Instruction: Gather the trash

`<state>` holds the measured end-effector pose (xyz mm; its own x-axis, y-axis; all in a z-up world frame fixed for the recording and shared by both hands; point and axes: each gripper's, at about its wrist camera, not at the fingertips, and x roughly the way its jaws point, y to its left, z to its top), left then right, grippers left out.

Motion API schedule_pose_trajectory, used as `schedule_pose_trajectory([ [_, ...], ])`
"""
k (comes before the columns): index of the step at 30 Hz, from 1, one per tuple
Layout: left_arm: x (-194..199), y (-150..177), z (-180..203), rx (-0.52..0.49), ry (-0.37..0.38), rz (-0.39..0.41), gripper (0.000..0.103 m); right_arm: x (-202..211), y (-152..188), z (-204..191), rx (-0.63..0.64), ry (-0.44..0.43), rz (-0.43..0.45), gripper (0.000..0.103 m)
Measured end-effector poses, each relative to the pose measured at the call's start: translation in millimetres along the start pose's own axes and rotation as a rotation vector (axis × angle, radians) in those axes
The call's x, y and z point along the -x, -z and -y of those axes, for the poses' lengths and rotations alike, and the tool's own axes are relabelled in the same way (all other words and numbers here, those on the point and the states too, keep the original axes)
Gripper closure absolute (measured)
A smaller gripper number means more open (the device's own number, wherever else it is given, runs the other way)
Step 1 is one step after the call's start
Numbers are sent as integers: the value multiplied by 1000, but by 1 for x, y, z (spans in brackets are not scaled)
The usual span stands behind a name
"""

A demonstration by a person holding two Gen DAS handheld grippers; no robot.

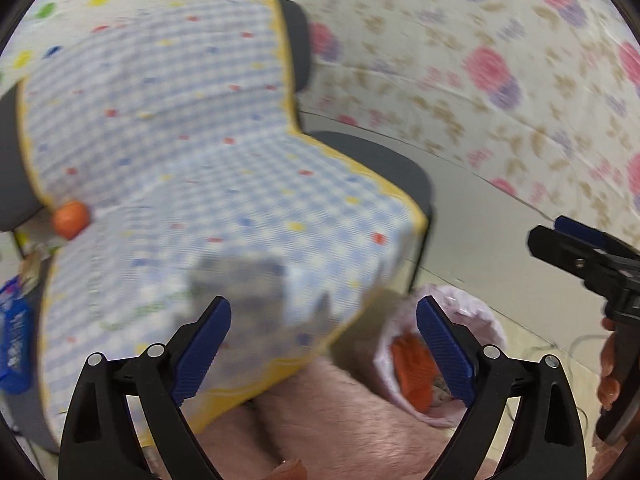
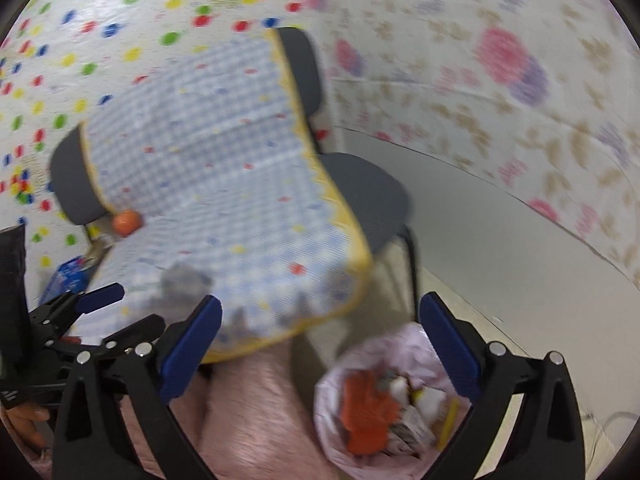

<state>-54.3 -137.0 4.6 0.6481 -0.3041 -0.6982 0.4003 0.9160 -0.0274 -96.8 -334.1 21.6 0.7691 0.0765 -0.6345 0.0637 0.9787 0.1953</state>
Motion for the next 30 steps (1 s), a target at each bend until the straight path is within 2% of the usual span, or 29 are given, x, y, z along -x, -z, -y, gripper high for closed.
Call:
schedule_pose_trajectory([
  [4, 15, -3, -32, 54, -89, 12, 8, -6, -18, -36, 75, -89, -6, 6],
  [7, 24, -3, -53, 98, -133, 7, 7, -7, -30, -62, 136, -105, 11, 6],
  [9, 32, -2, -67, 125, -189, 9, 7, -5, -39, -78, 172, -107, 31, 6],
  [11, 42, -1, -81, 158, -237, 14, 7, -2, -45, -88, 183, -112, 48, 6],
  [15, 61, -1, -103, 201, -285, 34, 7, 0, -56, -106, 198, -127, 69, 6],
  [23, 82, 0, -131, 249, -338, 61, 7, -12, -60, -136, 250, -175, 53, 6],
  [30, 76, 1, -138, 261, -334, 47, 7, -21, -57, -143, 254, -185, 30, 6],
])
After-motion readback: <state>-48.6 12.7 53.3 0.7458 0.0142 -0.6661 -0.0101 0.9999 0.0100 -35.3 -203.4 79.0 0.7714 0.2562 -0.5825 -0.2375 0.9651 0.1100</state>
